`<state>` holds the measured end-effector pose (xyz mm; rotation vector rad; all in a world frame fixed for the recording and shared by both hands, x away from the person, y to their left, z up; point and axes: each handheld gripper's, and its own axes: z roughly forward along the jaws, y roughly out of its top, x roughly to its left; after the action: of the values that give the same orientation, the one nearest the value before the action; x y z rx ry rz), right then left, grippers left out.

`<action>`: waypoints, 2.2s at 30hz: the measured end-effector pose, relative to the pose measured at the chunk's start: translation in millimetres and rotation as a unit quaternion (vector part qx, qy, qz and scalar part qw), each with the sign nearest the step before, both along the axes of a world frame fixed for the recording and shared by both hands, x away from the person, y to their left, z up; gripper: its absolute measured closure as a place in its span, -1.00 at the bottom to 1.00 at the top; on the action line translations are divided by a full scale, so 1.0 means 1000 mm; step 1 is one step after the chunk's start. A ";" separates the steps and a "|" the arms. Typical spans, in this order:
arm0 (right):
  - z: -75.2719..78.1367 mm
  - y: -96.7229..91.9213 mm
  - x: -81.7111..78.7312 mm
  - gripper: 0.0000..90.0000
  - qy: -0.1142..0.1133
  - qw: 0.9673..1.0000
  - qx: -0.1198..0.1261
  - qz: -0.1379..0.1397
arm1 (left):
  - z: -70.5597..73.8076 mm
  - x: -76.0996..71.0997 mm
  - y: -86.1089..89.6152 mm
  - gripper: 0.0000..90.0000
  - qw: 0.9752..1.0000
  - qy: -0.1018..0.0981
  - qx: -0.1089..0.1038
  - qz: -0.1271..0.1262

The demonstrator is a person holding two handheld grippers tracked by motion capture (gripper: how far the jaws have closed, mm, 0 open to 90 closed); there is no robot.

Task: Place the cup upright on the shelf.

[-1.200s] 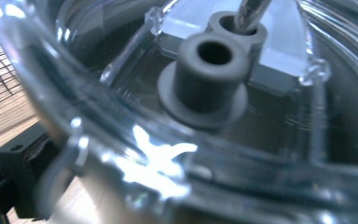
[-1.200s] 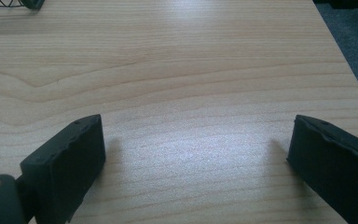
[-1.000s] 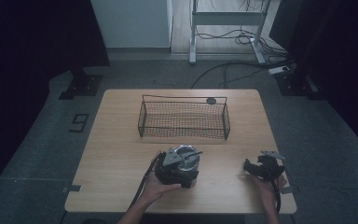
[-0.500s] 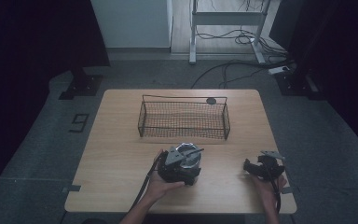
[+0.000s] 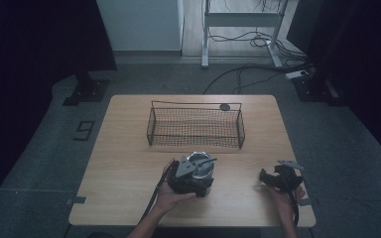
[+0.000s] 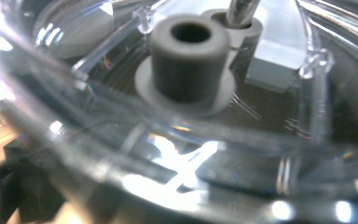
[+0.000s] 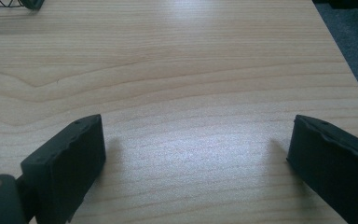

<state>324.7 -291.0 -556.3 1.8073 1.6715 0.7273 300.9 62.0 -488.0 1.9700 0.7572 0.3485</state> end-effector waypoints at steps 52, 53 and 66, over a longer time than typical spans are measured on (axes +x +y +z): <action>0.000 0.000 0.000 -0.91 0.001 1.000 -0.001 -0.002 | 0.057 0.020 0.042 -0.92 0.995 -0.013 -0.041 0.092; 0.000 0.000 0.000 -0.91 0.001 1.000 -0.002 -0.002 | 0.058 0.021 0.042 -0.92 0.995 -0.012 -0.041 0.095; 0.000 0.000 0.000 -0.91 0.000 1.000 -0.001 -0.002 | 0.072 0.028 0.040 -0.92 0.994 -0.020 -0.041 0.102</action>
<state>324.7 -291.0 -556.2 1.8082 1.6681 0.7235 328.5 102.0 -415.5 1.8081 0.9364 0.4691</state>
